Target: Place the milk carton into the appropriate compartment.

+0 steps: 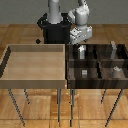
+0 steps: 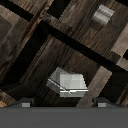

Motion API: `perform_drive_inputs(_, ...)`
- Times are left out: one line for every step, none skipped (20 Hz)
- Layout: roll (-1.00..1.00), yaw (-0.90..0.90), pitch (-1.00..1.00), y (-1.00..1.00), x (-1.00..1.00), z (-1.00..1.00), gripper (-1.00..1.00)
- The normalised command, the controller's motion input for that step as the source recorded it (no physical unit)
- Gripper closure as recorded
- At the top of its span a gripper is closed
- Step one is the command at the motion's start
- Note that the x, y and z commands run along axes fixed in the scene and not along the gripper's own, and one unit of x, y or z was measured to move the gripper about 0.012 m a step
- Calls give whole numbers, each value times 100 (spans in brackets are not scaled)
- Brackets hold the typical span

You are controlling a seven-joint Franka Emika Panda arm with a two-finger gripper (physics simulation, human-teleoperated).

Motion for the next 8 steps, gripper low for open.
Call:
perform_drive_inputs(0,0,0,0,0,0,-100)
perform_drive_inputs(0,0,0,0,0,0,-100)
perform_drive_inputs(0,0,0,0,0,0,-100)
perform_drive_inputs(0,0,0,0,0,0,-100)
perform_drive_inputs(0,0,0,0,0,0,-100)
perform_drive_inputs(0,0,0,0,0,0,-100)
perform_drive_inputs(0,0,0,0,0,0,-100)
perform_drive_inputs(0,0,0,0,0,0,-100)
